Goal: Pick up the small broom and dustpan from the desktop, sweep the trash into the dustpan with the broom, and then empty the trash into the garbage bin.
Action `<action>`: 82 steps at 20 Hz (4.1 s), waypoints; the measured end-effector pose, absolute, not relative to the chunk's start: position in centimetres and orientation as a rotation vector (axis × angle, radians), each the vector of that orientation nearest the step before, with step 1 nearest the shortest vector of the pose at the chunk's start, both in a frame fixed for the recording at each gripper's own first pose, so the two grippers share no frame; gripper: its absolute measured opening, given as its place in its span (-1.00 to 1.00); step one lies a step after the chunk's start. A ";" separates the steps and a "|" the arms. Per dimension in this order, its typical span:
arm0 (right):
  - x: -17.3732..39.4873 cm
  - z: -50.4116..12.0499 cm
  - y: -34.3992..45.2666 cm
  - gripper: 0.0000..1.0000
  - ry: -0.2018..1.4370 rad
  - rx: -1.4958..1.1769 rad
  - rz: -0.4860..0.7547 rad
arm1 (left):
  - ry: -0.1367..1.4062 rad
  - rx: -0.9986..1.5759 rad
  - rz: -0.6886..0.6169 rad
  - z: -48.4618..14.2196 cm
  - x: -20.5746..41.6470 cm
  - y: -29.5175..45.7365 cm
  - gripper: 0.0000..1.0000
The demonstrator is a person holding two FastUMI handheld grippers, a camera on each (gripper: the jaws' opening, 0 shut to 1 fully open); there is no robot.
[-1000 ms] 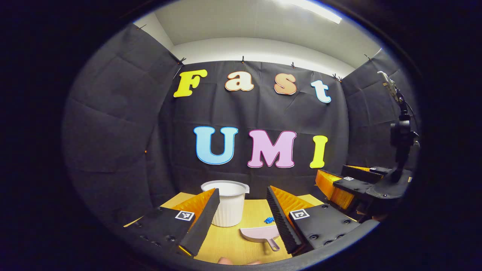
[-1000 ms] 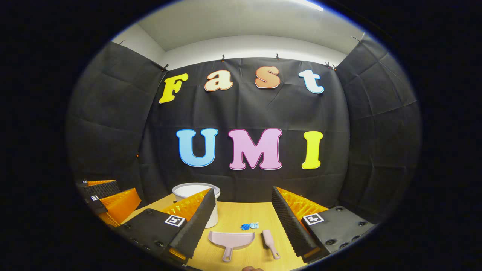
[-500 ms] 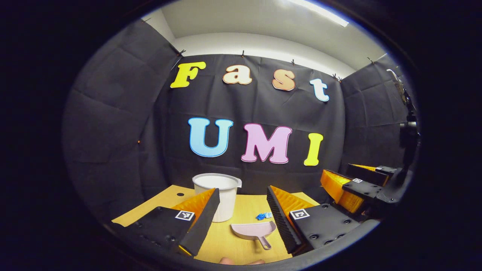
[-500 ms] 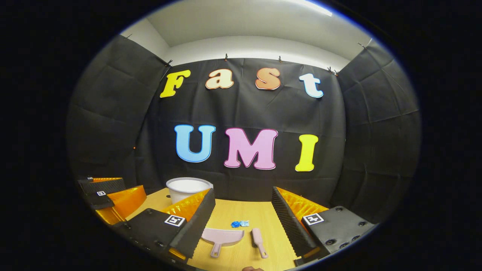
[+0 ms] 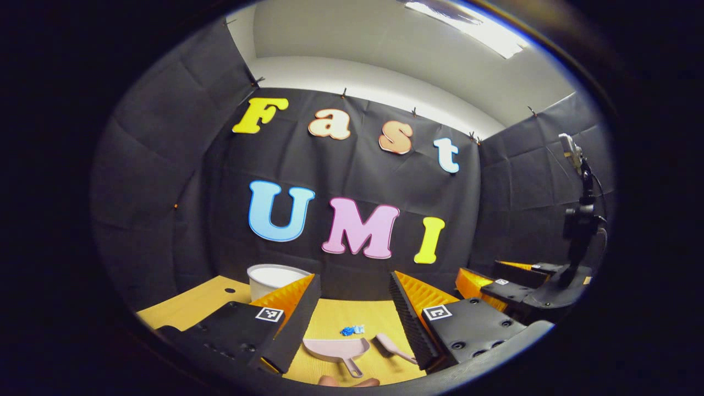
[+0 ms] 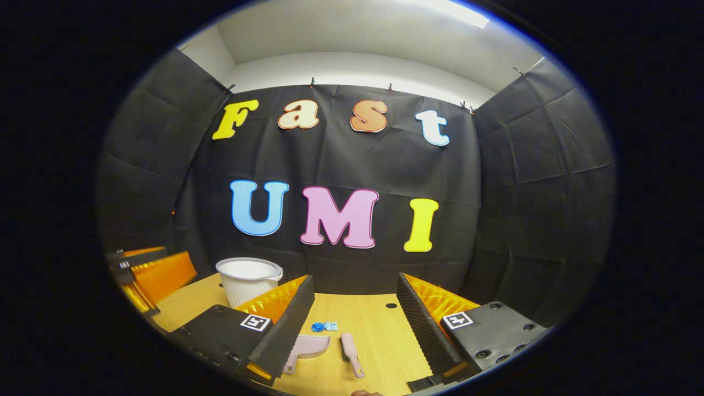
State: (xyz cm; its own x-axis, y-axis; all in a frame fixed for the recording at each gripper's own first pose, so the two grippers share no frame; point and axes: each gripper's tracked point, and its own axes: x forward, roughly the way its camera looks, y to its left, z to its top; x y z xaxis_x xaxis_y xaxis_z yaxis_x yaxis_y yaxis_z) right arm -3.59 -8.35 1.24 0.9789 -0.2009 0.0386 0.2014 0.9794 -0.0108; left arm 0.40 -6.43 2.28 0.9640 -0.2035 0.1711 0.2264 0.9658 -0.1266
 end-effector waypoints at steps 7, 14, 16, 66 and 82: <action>-3.6 1.3 -8.2 0.94 -0.046 -0.037 -0.179 | -0.097 -0.142 -0.168 -0.1 1.7 -6.2 0.49; -2.1 2.8 -8.9 0.94 -0.096 -0.059 -0.146 | -0.133 -0.054 -0.159 0.3 3.7 -7.5 0.49; -0.8 2.4 -9.7 0.94 -0.095 -0.098 -0.162 | -0.116 -0.016 -0.187 -0.5 4.4 -9.1 0.49; 11.0 -32.0 -12.1 0.96 0.929 0.179 0.212 | 1.426 0.034 -0.005 -40.8 18.7 -14.2 -0.01; 6.3 -40.8 -11.4 0.83 1.489 0.083 -0.003 | 1.365 -0.097 -0.250 -40.3 18.3 -12.8 -0.37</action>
State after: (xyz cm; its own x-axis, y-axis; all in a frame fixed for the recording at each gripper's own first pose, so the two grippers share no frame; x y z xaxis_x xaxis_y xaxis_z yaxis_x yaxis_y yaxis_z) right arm 6.28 -11.44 -40.76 0.0818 0.0493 -0.9954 0.0530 0.9971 0.0537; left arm 18.33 -12.84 -40.26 0.1827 -0.2330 -0.9552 0.1202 0.9695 -0.2135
